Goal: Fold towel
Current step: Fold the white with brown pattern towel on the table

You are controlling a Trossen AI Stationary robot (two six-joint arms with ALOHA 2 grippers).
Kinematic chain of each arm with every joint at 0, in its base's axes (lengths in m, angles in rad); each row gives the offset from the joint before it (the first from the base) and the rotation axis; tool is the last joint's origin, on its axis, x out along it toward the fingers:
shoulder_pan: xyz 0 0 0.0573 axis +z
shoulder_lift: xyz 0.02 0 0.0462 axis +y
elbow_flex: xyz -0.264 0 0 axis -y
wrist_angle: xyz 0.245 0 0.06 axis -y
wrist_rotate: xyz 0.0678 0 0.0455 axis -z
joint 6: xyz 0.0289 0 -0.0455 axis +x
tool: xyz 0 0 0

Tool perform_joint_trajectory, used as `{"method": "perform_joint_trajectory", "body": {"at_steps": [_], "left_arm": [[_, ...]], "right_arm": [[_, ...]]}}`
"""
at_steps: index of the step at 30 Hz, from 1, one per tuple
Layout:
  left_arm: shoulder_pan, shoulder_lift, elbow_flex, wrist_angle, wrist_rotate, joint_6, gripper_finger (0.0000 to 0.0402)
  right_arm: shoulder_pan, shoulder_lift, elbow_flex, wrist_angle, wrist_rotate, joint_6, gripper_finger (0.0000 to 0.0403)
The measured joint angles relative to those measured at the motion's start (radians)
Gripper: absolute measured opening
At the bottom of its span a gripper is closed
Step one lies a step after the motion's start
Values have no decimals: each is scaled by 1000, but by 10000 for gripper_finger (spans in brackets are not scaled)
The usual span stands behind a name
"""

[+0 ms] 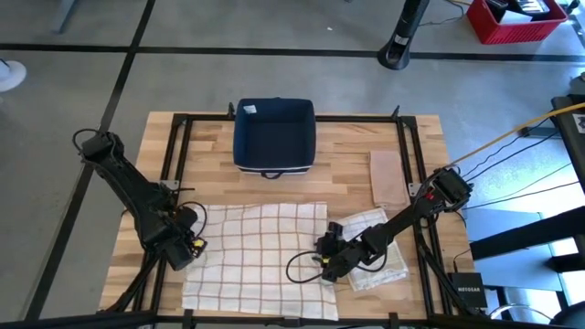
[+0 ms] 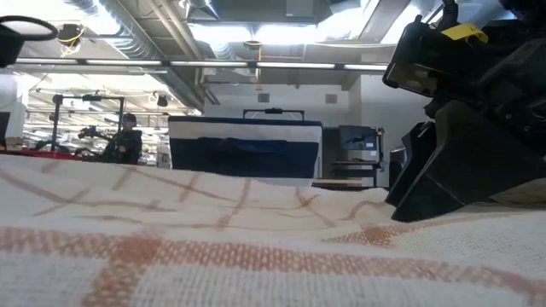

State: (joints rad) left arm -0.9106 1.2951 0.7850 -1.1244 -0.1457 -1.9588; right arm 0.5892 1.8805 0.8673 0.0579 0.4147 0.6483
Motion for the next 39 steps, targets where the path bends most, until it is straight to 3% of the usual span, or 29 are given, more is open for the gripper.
{"method": "perform_joint_trajectory", "body": {"at_steps": [5, 23, 29, 34, 39], "left_arm": [[3, 0, -26, -22, 57, 38, 6], [57, 1, -58, -93, 4, 137, 9], [73, -27, -59, -28, -4, 191, 60], [92, -89, -57, 98, -145, 305, 119], [123, -75, -58, 76, -344, 355, 146]], "right_arm": [[0, 0, 0, -2, -1, 0, 218], [0, 1, 0, -3, 2, -2, 218], [-1, -46, 1, -55, -38, -29, 218], [-15, -165, 50, -221, 37, -106, 218], [-120, -173, 47, -283, 141, -191, 218]]}}
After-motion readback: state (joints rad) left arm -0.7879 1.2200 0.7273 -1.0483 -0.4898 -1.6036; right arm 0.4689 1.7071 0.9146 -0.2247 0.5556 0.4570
